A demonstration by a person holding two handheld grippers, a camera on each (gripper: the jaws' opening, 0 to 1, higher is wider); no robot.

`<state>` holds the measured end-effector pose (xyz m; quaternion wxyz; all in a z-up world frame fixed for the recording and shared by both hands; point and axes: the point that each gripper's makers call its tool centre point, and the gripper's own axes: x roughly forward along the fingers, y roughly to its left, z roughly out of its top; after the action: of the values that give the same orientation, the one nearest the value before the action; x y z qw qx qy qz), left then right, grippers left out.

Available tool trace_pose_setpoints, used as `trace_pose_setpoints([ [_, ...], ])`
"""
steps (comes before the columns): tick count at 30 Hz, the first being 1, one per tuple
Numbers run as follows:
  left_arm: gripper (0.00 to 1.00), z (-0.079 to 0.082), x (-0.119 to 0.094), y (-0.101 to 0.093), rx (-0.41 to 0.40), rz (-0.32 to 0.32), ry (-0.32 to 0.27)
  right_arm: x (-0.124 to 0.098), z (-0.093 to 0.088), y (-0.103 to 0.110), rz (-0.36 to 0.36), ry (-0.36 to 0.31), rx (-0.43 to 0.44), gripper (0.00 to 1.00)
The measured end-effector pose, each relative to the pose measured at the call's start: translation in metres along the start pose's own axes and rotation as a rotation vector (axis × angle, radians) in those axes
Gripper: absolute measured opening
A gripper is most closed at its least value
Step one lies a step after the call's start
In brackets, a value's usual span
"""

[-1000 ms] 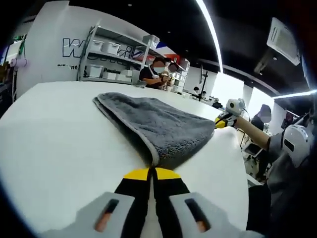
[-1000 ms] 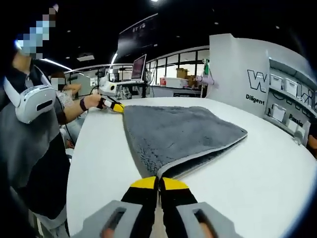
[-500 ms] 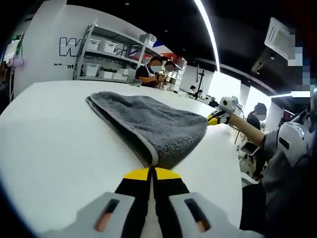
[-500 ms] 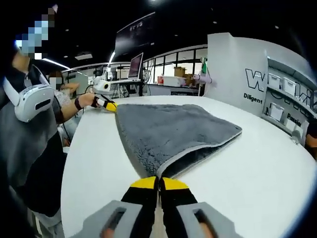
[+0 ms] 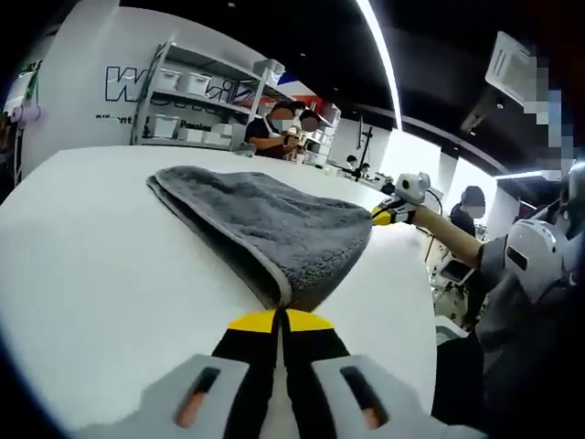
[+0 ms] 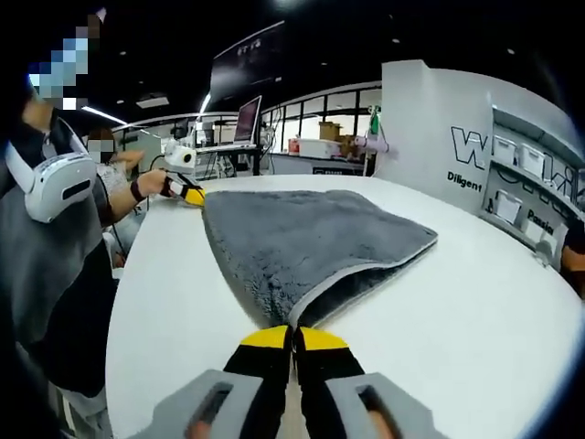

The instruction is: Fold the towel on the table until its edges align and the towel forms a compact rectangular stack.

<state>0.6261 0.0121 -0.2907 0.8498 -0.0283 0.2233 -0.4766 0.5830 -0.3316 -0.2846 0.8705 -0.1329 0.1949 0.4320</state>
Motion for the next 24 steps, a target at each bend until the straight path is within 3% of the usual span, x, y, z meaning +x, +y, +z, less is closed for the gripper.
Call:
trace_pose_setpoints([
  [17, 0.07, 0.004, -0.006, -0.003, 0.015, 0.002, -0.024, 0.001, -0.002, 0.007, 0.002, 0.003, -0.011, 0.04],
  [19, 0.16, 0.006, -0.008, -0.001, 0.017, 0.009, -0.035, 0.001, -0.002, 0.006, -0.001, 0.001, -0.017, 0.1],
  [21, 0.18, 0.006, -0.011, 0.002, 0.016, 0.026, -0.041, 0.001, -0.003, 0.005, -0.003, 0.007, -0.026, 0.21],
  [24, 0.22, 0.008, -0.017, 0.006, 0.008, 0.043, -0.055, -0.001, -0.004, 0.008, -0.004, 0.015, -0.053, 0.25],
])
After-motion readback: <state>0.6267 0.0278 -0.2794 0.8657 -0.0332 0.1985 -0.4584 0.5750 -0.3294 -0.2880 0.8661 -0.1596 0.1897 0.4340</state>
